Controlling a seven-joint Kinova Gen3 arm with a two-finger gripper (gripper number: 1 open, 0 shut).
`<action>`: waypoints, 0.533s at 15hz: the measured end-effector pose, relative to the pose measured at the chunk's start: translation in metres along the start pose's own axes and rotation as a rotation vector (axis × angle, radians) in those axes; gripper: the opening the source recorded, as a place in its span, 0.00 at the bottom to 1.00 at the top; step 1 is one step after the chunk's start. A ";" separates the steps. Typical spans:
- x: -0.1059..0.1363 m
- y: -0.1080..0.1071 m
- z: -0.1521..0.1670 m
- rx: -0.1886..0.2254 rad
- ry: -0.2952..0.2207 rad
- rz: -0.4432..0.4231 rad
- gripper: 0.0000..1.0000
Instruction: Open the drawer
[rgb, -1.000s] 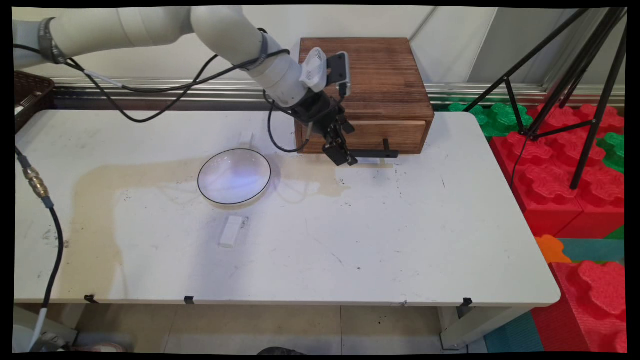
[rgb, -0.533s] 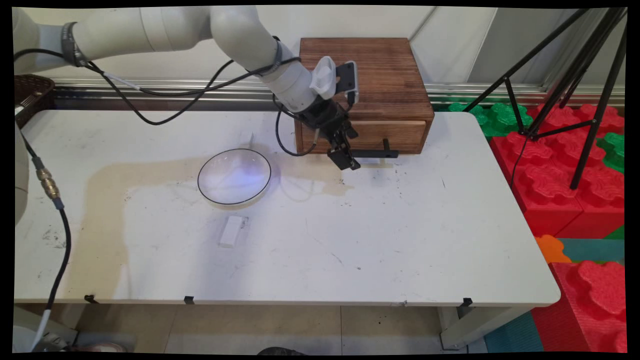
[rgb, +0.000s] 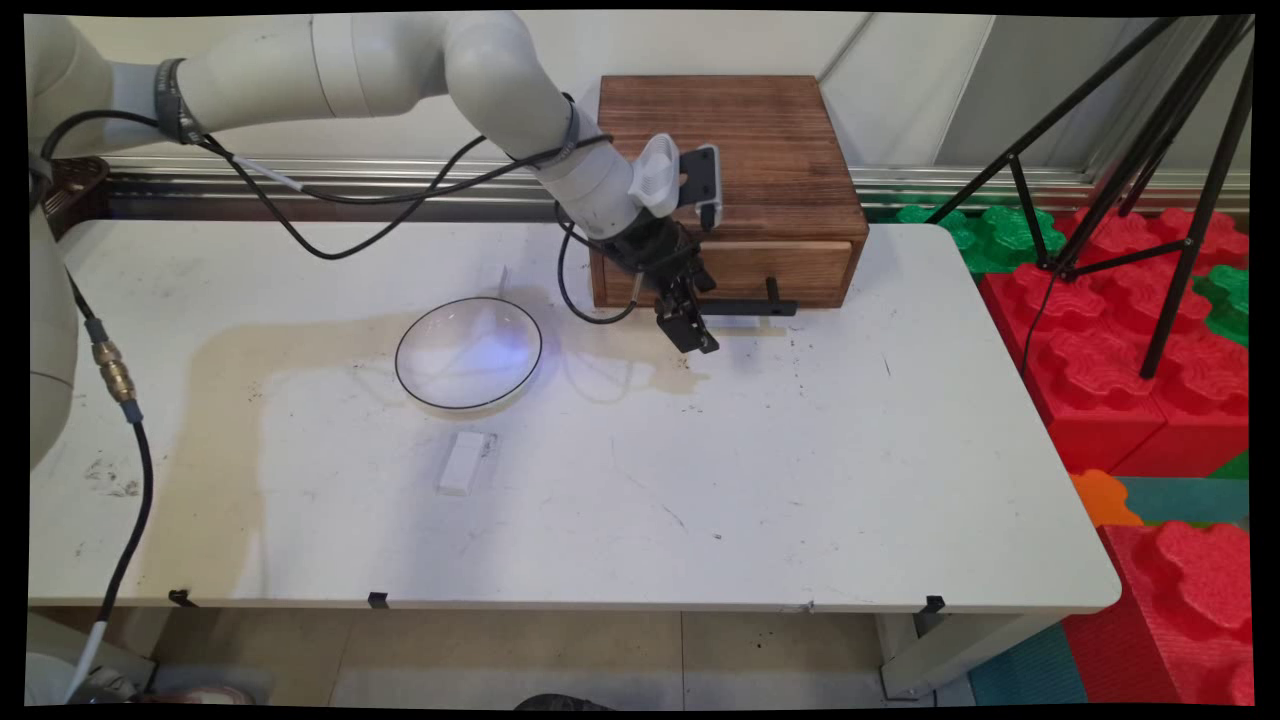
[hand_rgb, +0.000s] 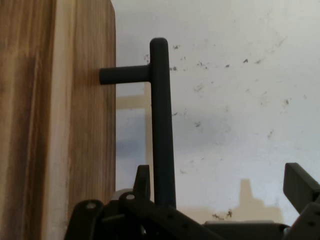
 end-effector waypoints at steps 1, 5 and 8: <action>-0.001 0.000 0.003 -0.002 -0.004 0.001 1.00; -0.004 0.000 0.011 -0.004 -0.018 0.004 1.00; -0.006 0.001 0.016 -0.008 -0.026 0.006 1.00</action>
